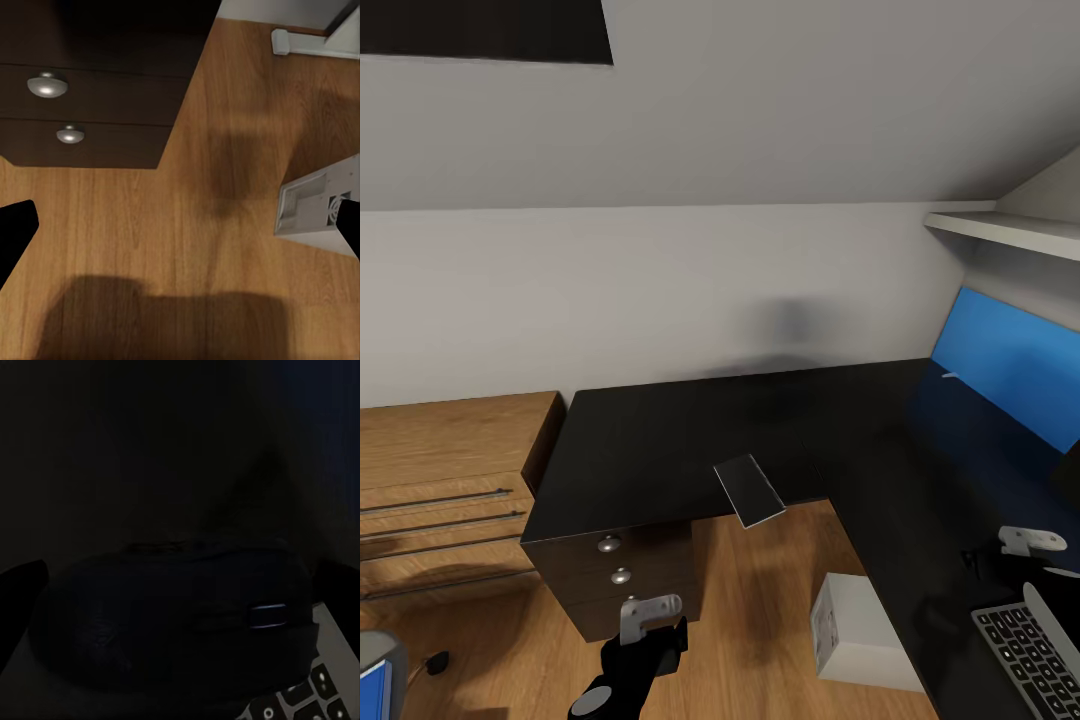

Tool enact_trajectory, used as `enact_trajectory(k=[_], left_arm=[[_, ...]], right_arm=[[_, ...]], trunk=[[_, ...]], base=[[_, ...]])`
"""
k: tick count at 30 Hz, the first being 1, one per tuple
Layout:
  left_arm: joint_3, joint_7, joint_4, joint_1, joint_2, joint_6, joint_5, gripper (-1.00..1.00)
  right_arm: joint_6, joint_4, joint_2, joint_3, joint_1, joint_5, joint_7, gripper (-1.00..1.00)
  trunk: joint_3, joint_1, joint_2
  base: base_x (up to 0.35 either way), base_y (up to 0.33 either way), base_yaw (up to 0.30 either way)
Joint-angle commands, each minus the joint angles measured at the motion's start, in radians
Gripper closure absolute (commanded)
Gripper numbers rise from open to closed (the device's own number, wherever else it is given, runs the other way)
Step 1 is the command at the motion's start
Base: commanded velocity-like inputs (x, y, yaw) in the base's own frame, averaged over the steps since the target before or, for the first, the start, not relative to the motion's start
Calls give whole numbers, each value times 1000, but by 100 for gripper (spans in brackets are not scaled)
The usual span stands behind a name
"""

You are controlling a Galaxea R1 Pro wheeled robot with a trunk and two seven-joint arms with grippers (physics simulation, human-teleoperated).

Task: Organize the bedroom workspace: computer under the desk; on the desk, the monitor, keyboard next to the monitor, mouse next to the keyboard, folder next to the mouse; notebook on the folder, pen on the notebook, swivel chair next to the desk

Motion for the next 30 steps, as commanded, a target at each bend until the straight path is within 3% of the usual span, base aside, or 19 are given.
enact_trajectory(k=[1, 8, 11, 13, 20, 30], left_arm=[[-2, 6, -2, -1, 1, 4, 3, -100], [-3, 5, 0, -1, -1, 6, 5, -100], [-5, 5, -1, -1, -1, 6, 5, -100], [-7, 4, 0, -1, -1, 6, 5, -100], [-27, 7, 0, -1, -1, 6, 4, -100], [-28, 5, 0, -1, -1, 6, 4, -100]], right_arm=[[4, -1, 0, 2, -1, -11, -7, 100], [-9, 3, 0, 0, -1, -9, -8, 100], [-145, 149, 0, 1, -8, 68, -8, 100], [-184, 177, 0, 1, -13, 91, -9, 100], [-213, 202, 1, 1, -19, 110, -9, 100], [-209, 205, 1, 3, -19, 112, -9, 100]], trunk=[[-1, 0, -1], [-1, 0, -1], [-1, 0, -1], [-1, 0, -1], [-1, 0, -1], [-1, 0, -1]], base=[[33, 0, 0], [145, 0, 0], [0, 0, 0], [0, 0, 0], [60, 0, 0], [79, 0, 0]])
